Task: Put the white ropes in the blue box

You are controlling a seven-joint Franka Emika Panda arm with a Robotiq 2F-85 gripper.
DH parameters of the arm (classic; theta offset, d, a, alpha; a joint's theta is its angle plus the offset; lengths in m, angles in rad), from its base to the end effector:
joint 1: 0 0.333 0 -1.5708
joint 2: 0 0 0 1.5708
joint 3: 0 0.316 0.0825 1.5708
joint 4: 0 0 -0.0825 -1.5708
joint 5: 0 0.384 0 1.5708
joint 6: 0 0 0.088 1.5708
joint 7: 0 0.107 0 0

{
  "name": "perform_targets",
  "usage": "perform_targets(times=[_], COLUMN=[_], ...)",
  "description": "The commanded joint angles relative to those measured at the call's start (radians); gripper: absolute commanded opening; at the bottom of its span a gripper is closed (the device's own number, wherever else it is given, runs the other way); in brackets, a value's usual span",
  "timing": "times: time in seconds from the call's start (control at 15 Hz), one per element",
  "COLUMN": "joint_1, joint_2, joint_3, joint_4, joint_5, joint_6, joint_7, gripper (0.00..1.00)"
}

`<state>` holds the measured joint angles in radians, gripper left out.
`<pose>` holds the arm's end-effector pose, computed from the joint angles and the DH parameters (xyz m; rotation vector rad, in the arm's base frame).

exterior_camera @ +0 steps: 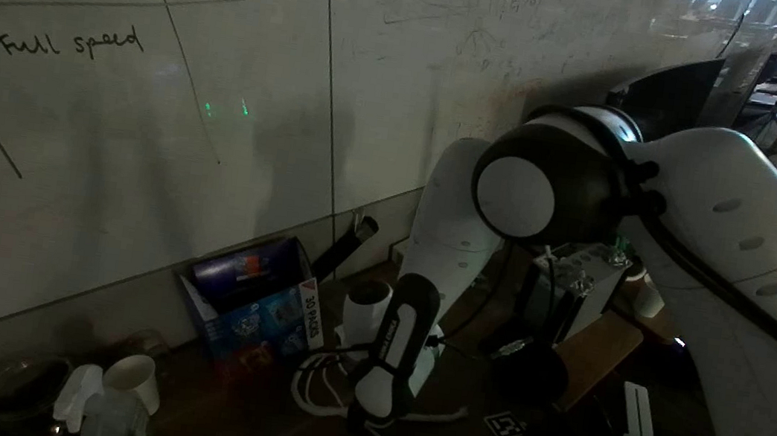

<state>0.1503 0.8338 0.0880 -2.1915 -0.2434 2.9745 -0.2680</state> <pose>0.4782 0.1407 0.0036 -2.9104 -1.0954 0.0618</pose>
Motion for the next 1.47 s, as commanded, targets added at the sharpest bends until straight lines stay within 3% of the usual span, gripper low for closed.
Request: perform_targets(times=[0.0, 1.4], joint_1=[0.023, 0.021], joint_2=[0.011, 0.033], joint_3=[-0.021, -0.026], joint_4=[0.003, 0.005], joint_5=[-0.037, -0.043], joint_6=[0.038, 0.067], joint_7=[-0.001, -0.001], gripper=[1.00, 1.00])
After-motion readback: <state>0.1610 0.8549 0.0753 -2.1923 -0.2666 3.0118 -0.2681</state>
